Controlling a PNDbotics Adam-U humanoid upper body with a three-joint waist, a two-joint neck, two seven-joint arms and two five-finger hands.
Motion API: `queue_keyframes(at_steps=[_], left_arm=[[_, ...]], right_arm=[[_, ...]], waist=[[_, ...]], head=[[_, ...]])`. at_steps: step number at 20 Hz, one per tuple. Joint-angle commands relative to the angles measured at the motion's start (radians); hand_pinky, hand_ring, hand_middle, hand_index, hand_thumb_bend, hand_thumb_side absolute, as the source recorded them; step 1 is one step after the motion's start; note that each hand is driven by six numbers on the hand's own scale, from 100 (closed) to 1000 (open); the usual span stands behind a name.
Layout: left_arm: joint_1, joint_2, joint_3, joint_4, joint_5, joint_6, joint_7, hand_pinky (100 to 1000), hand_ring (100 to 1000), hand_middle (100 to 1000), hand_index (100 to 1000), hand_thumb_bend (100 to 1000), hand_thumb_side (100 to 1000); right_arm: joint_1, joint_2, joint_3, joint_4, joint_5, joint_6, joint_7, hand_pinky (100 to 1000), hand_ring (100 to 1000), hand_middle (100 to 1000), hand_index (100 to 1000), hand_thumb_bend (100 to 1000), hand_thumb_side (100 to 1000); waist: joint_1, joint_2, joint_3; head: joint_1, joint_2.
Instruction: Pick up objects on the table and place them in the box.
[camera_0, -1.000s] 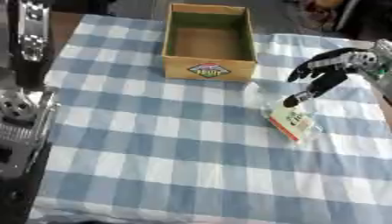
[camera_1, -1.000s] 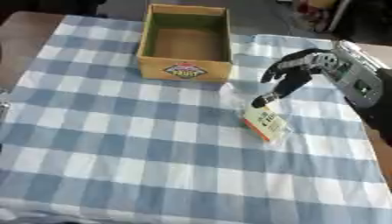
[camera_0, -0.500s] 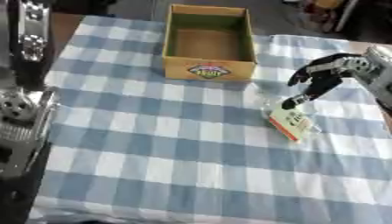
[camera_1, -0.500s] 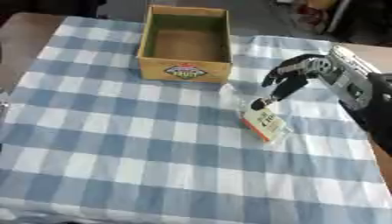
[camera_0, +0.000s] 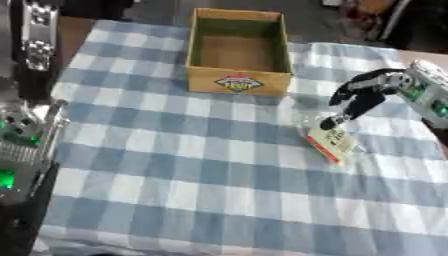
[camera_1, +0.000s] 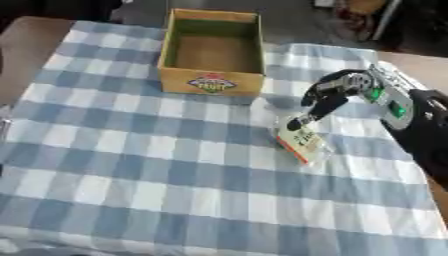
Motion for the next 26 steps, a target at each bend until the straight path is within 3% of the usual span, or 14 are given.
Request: queue_keyframes(at_steps=[1, 26], left_arm=[[-0.006, 0.015, 0.000, -0.016, -0.001, 0.000, -0.002, 736, 679, 798, 916, 332, 871], [-0.007, 0.014, -0.002, -0.016, -0.001, -0.001, -0.004, 736, 680, 798, 915, 334, 871]], right_arm=[[-0.020, -0.001, -0.024, 0.010, 0.027, -0.003, 0.005, 1000, 1000, 894, 910, 708, 700], [-0.013, 0.063, -0.064, 0.100, 0.116, -0.036, 0.005, 1000, 1000, 898, 908, 730, 722]], waist=[[0.004, -0.017, -0.001], [0.004, -0.019, 0.002]], head=[[-0.001, 0.001], [0.006, 0.001]])
